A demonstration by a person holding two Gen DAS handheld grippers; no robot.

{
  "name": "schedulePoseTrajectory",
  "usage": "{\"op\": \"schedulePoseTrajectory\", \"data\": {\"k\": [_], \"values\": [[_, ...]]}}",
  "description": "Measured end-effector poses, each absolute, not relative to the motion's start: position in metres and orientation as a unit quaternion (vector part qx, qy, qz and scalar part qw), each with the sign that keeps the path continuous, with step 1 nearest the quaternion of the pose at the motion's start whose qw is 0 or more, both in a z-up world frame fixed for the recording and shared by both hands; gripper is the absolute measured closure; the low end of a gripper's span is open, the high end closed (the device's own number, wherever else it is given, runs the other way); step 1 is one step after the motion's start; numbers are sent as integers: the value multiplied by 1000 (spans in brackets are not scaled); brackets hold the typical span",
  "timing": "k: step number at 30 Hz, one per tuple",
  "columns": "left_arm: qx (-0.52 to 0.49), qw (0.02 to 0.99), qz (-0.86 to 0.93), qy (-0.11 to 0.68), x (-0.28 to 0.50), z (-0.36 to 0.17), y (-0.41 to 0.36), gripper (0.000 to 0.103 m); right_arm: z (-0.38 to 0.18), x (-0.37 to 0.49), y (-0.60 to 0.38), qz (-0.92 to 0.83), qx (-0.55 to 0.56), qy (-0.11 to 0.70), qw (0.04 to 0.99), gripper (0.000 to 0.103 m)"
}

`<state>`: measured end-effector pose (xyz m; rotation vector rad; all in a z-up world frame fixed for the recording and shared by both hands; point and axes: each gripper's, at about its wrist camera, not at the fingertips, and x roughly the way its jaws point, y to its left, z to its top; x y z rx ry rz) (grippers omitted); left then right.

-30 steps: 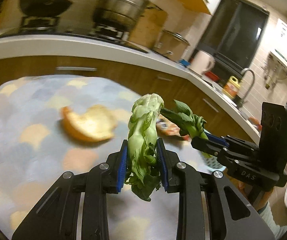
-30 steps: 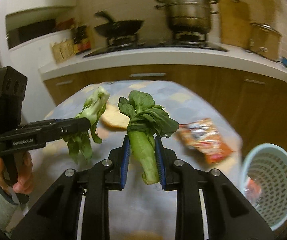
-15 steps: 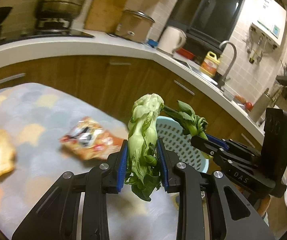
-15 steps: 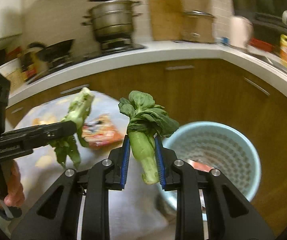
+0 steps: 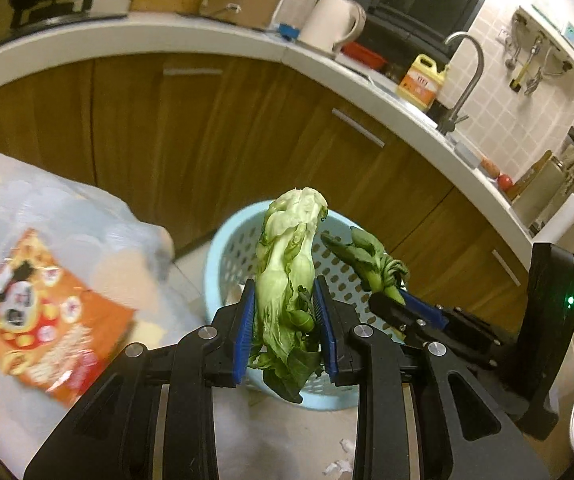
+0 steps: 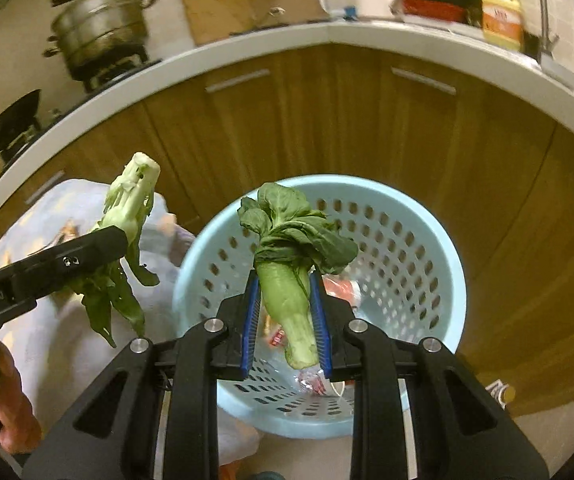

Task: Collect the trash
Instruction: 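Carry both bok choy over the blue basket and open both tools, then move both open tools back toward the table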

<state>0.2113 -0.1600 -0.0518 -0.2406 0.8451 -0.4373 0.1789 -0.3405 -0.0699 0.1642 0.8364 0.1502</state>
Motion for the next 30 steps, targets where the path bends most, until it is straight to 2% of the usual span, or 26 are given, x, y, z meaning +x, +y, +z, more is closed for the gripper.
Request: {"op": "schedulePoseTrajectory", "data": {"k": [1,3,4,5,6,8,22,30], "values": [[-115,881,-210,408,213,-53,-163,76,-74,181,-345,70,83,408,906,81],[-114,880,-211,410,218,-56,-172,69,-80,185,-349,72,91,419,900,76],[-114,879,-214,411,218,-55,-173,57,-84,188,-351,74,97,428,896,73],[-112,879,-213,411,218,-56,-176,47,-88,190,-353,68,99,433,894,64],[-107,884,-207,406,216,-55,-176,46,-89,189,-355,65,99,433,893,52],[-101,887,-206,402,213,-53,-174,45,-91,188,-359,56,102,432,895,49],[-109,910,-180,356,170,-24,-122,45,-53,169,-318,96,84,391,911,49],[-133,936,-100,310,126,-1,-47,45,-31,153,-255,147,61,370,915,49]]}}
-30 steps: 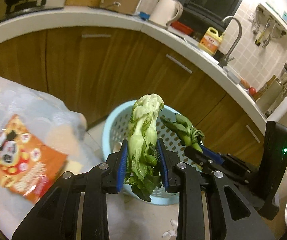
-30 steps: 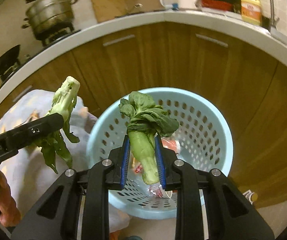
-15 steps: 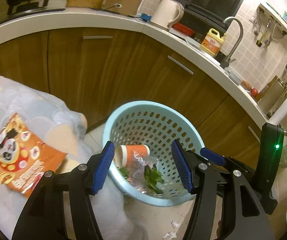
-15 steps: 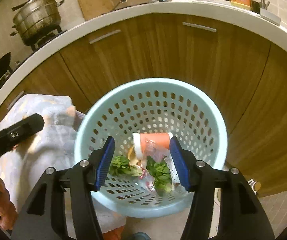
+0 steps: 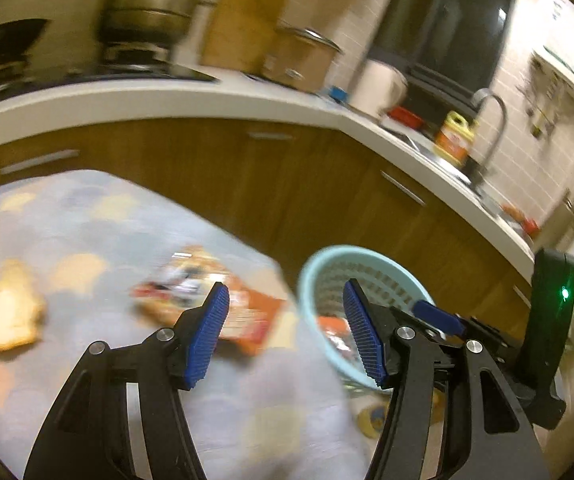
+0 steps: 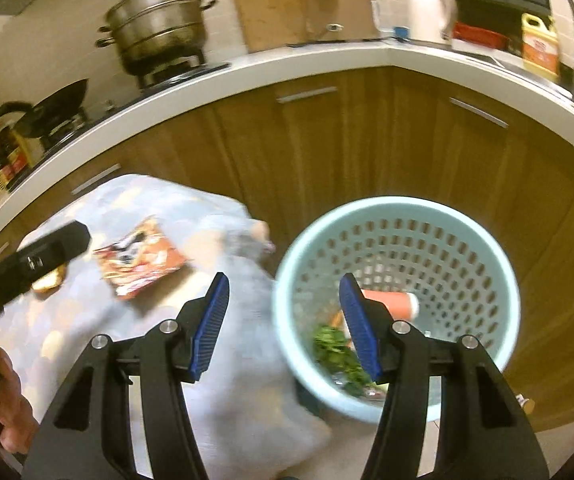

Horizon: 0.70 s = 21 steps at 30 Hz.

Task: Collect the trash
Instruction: 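Move both open tools back toward the table, then grasp the bread slice with orange crust using the left tool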

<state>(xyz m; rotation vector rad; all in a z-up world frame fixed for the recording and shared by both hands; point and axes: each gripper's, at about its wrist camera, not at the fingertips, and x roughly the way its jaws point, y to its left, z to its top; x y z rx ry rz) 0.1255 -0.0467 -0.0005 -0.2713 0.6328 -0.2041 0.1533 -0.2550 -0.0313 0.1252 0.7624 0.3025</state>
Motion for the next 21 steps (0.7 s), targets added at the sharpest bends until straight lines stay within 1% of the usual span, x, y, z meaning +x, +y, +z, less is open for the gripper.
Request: {"op": "schedulePoseTrajectory", "data": {"k": [9,13,15,21], "values": [[-204,940,61,268,69,8,76,45,-24,132,-178,190,43,356,914,49],[-237,924,105,281,54,-4,122,45,-31,132,-155,192,48,367,909,48],[-258,915,108,291,52,-13,138,45,-36,131,-147,189,49,370,908,46],[-281,899,83,327,68,-34,159,45,-44,130,-135,166,34,373,912,41]]}}
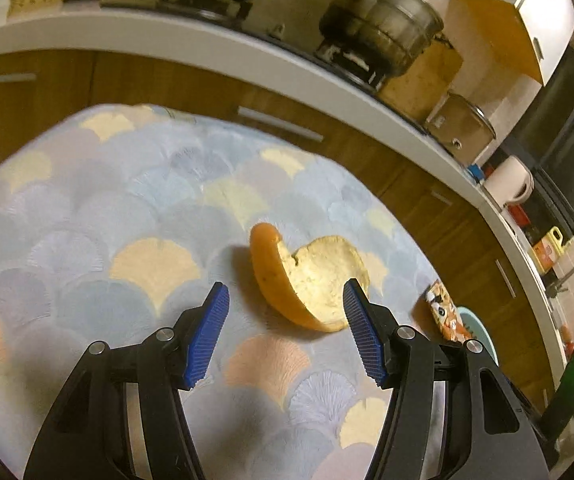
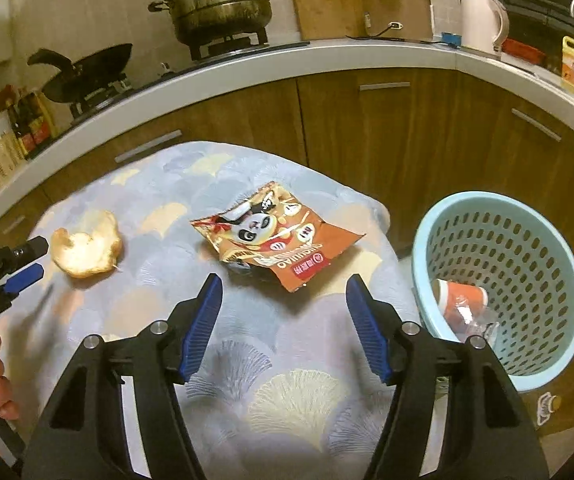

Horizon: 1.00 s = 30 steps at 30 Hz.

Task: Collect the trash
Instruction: 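Grasp the bread slice with orange crust using the left tool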

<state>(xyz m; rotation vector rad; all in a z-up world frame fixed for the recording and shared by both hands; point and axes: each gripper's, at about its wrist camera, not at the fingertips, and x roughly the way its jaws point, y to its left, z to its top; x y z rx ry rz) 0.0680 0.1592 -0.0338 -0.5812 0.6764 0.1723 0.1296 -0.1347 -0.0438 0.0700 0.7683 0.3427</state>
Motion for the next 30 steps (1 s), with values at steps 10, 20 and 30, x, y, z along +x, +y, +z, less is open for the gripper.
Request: {"op": "schedulePoseTrajectory", "data": {"k": [10,20,30], "values": [[-244,896,101,356,103,-55,150,70,-46,129,-136,152,30,366,918,28],[-275,917,83,276,77,-45,165,97,-50,135,-141,153,48,385,909,14],[-316,908,74,266,70,-48,176,96,-57,165,-117,162,15,428,889,12]]}}
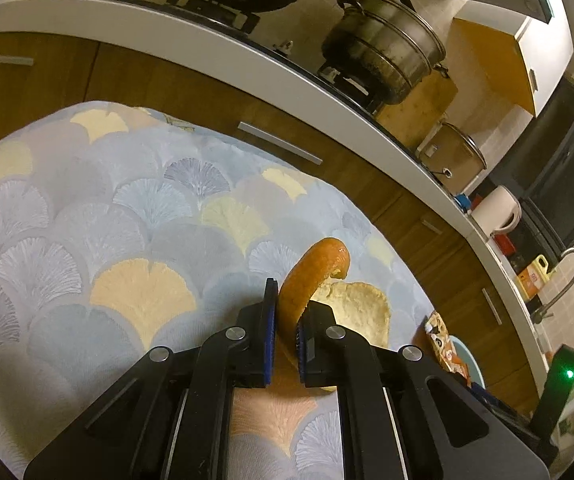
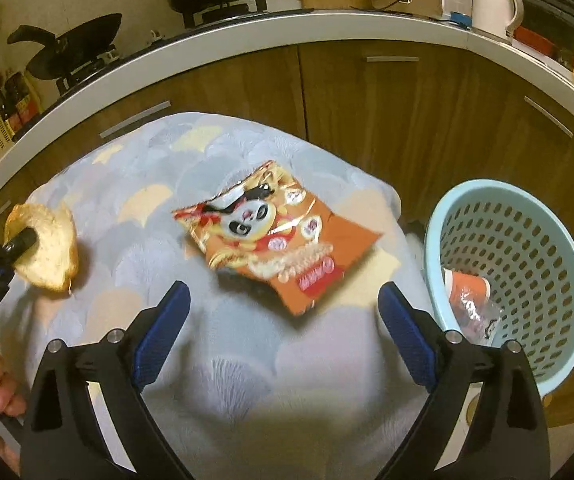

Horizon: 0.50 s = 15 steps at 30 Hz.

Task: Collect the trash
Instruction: 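Grasp the bread slice with orange crust using the left tool, then grasp the orange panda snack bag with the right tool while the left tool holds the bread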

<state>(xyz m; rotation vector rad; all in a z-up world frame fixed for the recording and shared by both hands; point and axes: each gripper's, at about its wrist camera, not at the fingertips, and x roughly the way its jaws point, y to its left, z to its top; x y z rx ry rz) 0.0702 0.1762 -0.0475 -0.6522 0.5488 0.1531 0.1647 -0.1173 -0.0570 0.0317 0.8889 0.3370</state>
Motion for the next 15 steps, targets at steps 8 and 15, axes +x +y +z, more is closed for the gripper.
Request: {"op": "schedulePoseTrajectory", "data": {"k": [8,15], "values": [[-317,907,71,268,73,-48,177,96,-49,168,-104,215,1,419,882,12],[-330,903,71,265,70,-50,182,96,-35,137,-81,279,-51,397,873,12]]}}
